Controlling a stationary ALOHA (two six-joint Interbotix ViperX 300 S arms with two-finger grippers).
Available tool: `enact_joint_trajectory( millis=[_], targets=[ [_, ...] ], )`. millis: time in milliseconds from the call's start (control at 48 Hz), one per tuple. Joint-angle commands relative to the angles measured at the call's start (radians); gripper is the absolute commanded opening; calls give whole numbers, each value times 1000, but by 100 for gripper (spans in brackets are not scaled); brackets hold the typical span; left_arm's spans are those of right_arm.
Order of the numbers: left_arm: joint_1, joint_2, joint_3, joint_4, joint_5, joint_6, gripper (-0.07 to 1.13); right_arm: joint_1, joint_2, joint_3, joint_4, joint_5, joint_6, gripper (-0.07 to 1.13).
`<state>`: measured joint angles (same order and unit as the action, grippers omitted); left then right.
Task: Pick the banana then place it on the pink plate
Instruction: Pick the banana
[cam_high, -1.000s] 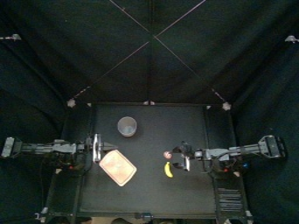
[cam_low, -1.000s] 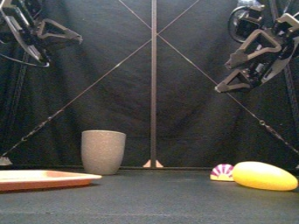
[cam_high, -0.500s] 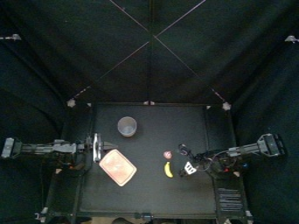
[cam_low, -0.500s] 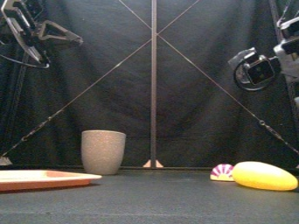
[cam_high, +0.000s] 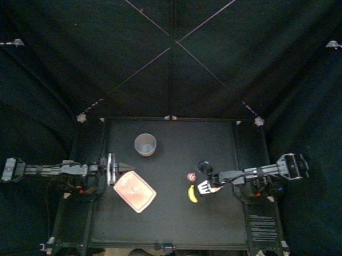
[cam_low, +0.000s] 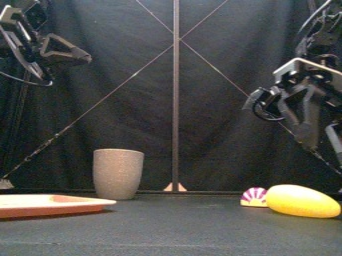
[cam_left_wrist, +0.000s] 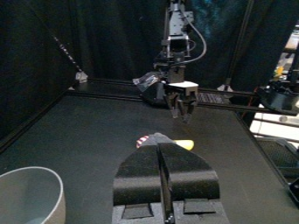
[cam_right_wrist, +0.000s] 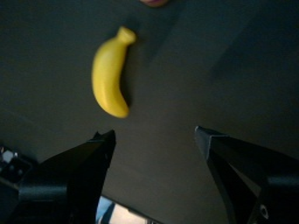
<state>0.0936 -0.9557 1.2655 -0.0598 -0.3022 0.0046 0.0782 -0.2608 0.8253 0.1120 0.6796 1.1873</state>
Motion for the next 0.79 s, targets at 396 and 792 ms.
enact_joint_trajectory(
  millis=[396,792],
  targets=[
    [18,5,12,3,-3,2,-2,97,299,-224,-311,3,344,102],
    [37,5,3,15,-11,3,-2,95,321,-189,-288,-38,342,75]
  ],
)
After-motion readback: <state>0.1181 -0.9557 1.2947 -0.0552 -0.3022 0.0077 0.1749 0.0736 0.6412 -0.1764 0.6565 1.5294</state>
